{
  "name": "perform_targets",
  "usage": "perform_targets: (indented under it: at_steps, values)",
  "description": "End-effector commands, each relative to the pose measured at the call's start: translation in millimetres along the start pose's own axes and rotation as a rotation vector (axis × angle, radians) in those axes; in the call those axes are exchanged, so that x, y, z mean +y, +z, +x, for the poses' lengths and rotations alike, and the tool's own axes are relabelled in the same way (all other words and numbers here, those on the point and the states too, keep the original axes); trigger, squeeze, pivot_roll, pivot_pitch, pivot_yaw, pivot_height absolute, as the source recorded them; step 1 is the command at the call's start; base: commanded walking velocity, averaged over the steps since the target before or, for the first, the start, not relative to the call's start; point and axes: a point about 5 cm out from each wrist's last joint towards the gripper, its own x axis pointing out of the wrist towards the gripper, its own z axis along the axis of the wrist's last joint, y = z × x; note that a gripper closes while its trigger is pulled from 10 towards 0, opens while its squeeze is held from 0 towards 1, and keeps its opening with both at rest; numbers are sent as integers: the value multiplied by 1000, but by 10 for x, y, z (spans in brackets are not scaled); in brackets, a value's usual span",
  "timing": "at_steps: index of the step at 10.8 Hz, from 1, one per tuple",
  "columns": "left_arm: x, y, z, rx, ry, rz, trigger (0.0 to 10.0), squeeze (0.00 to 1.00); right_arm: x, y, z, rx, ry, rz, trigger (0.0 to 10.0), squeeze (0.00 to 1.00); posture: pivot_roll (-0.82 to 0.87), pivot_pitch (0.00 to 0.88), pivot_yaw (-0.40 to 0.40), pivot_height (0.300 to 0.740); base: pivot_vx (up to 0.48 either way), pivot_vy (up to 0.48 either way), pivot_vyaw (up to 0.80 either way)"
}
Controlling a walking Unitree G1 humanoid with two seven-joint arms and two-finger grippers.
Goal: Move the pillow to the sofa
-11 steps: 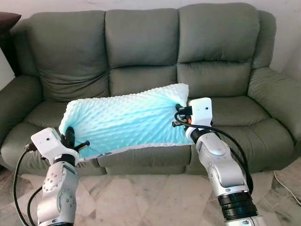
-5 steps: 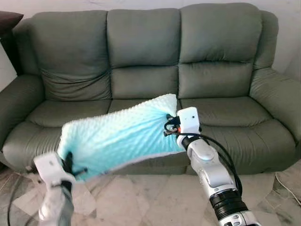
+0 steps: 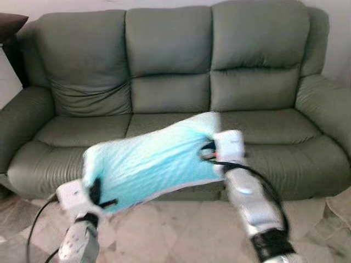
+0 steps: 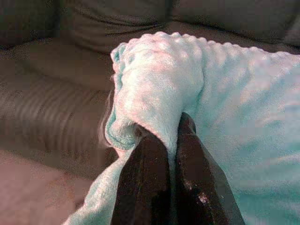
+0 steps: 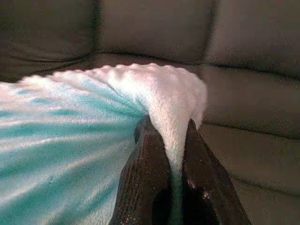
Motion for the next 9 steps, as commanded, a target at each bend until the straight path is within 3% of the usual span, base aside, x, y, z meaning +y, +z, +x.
perform_targets:
  at_steps: [1, 3, 5, 6, 9]
  values:
    - [-20, 96, 28, -27, -32, 17, 10000, 0, -138, 71, -17, -29, -71, 2, 10000, 0, -115, 58, 85, 740, 0, 0, 0]
    - [-144, 143, 86, -32, -102, 27, 10000, 0, -246, -6, -80, -4, -105, -2, 10000, 0, -127, 54, 99, 740, 0, 0, 0]
    - [-291, 214, 139, -49, -173, 17, 10000, 0, -243, -2, -119, -1, -123, -2, 10000, 0, -131, 50, 104, 740, 0, 0, 0]
    - [-305, 221, 146, -51, -181, 16, 10000, 0, -234, 0, -126, -1, -122, 2, 10000, 0, -131, 51, 105, 740, 0, 0, 0]
    - [-296, 225, 142, -50, -182, 16, 10000, 0, -193, 20, -119, 1, -107, 17, 10000, 0, -130, 61, 102, 740, 359, 0, 0]
